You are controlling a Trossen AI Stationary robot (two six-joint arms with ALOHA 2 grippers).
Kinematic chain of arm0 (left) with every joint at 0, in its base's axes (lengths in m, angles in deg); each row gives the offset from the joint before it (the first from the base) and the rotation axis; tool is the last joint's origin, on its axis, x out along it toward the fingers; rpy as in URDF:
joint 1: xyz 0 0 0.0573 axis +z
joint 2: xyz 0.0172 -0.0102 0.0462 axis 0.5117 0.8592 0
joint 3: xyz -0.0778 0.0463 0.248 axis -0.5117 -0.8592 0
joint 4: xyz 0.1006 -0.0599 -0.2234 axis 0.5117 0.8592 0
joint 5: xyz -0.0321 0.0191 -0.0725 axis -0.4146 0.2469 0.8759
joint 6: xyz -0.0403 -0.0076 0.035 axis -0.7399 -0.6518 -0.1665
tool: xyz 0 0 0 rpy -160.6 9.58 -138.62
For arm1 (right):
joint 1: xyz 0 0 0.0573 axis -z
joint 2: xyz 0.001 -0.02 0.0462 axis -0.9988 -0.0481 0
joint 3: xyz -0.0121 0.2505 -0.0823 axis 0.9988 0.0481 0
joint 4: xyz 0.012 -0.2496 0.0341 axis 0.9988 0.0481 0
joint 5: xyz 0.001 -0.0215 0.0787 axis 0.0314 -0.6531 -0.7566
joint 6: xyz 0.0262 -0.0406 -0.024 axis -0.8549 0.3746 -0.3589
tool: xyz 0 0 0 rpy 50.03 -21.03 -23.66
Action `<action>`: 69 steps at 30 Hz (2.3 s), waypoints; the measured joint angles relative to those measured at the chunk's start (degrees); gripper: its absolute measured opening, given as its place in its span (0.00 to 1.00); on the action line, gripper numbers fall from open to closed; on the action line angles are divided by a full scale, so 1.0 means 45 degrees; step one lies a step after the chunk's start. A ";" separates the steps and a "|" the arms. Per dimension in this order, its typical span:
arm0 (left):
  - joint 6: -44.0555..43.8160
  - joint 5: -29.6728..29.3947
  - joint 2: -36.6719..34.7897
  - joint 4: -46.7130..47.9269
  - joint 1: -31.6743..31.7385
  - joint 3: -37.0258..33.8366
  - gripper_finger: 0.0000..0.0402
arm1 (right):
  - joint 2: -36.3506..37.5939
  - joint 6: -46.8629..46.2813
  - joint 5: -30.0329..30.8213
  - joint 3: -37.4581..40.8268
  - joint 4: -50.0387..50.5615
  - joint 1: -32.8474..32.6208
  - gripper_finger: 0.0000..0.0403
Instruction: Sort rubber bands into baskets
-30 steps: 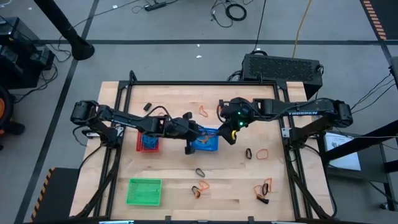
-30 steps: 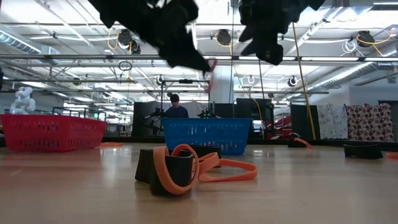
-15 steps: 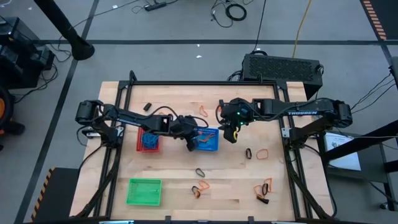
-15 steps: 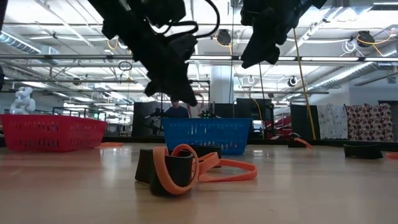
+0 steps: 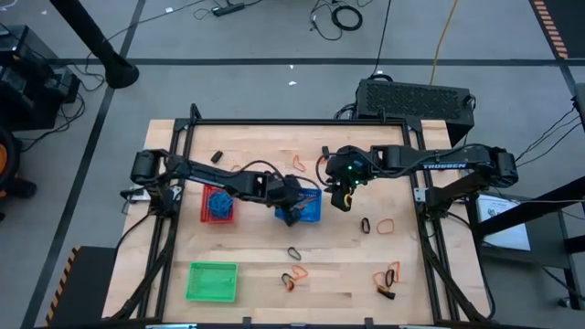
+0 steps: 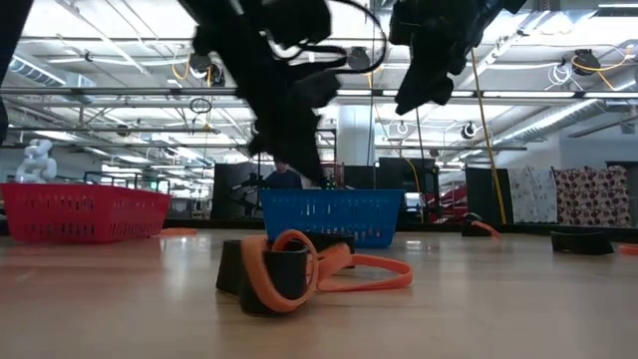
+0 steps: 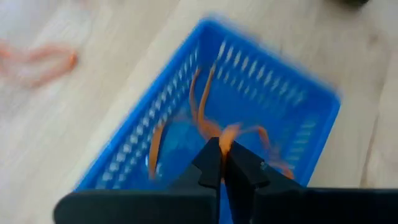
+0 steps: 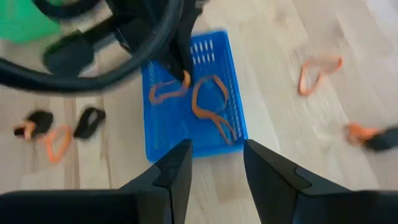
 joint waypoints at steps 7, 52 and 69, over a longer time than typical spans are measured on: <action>0.0182 -0.0002 -0.0070 0.0204 0.0081 0.0100 0.13 | 0.0000 -0.0606 -0.0005 0.0010 0.1079 -0.0024 0.34; 0.0991 0.3342 0.3217 -0.0847 0.6057 0.1325 0.36 | 0.0000 -0.6005 0.1065 0.0014 0.1673 -0.1972 0.34; 0.1961 0.2960 0.3621 -0.1027 0.5519 0.1852 0.03 | 0.0000 -0.5642 0.1010 0.0014 0.1707 -0.2202 0.34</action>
